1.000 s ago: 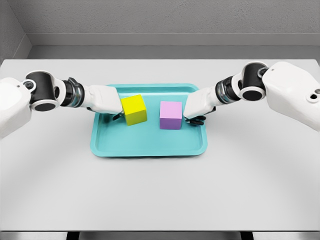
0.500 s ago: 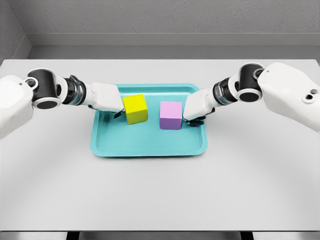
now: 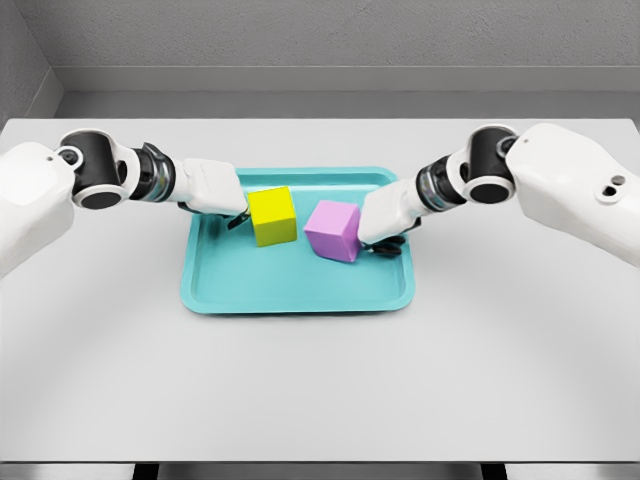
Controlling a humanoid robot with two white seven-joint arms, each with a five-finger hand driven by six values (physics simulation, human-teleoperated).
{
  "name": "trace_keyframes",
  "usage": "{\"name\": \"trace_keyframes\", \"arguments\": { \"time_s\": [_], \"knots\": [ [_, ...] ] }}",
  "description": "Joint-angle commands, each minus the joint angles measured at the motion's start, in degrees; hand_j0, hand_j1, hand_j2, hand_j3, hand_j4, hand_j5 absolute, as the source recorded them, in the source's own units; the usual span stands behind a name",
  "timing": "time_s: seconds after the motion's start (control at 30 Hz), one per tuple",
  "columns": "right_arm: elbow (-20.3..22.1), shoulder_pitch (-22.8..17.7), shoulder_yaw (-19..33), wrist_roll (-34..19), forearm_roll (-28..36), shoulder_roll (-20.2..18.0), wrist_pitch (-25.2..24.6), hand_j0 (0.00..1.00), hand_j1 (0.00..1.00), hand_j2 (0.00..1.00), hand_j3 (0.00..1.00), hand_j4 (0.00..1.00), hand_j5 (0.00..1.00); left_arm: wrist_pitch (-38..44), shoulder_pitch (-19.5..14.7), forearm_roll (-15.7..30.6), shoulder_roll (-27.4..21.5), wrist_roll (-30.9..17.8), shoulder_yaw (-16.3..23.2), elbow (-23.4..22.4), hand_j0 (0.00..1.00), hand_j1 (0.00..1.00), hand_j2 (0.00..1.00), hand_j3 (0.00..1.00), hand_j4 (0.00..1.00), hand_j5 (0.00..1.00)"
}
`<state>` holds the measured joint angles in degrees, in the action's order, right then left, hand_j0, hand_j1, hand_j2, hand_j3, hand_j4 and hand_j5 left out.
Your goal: Push two cubes
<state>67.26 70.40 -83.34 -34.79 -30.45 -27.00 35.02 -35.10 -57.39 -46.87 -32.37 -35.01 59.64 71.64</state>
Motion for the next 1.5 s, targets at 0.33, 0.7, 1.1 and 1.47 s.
{"name": "trace_keyframes", "arguments": {
  "time_s": [0.33, 0.7, 1.1, 1.47],
  "knots": [
    [-0.1, 0.1, -0.5, -0.2, 0.8, 0.0, 0.0, 0.13, 0.13, 0.13, 0.13, 0.13, 0.13, 0.1, -1.4, -0.8, 1.6, 0.0, 0.5, -2.2, 0.46, 0.46, 0.46, 0.46, 0.46, 0.46],
    [0.1, 0.5, -1.7, -0.2, 0.8, 0.0, 0.0, 0.13, 0.13, 0.13, 0.13, 0.13, 0.13, 0.1, -1.8, -1.8, 3.4, 0.0, 0.7, -2.1, 0.46, 0.46, 0.46, 0.46, 0.46, 0.46],
    [0.0, 0.7, -1.8, -0.2, 0.8, 0.5, 0.0, 0.13, 0.13, 0.13, 0.13, 0.13, 0.13, 0.1, -1.9, -1.9, 3.2, 0.0, 0.7, -2.2, 0.46, 0.46, 0.46, 0.46, 0.46, 0.46],
    [-0.5, 1.1, -2.4, -0.2, 0.9, -0.1, 0.0, 0.13, 0.13, 0.13, 0.13, 0.13, 0.13, 0.1, -1.8, -0.1, 2.5, 0.0, 0.5, -1.0, 0.46, 0.46, 0.46, 0.46, 0.46, 0.46]
  ]
}}
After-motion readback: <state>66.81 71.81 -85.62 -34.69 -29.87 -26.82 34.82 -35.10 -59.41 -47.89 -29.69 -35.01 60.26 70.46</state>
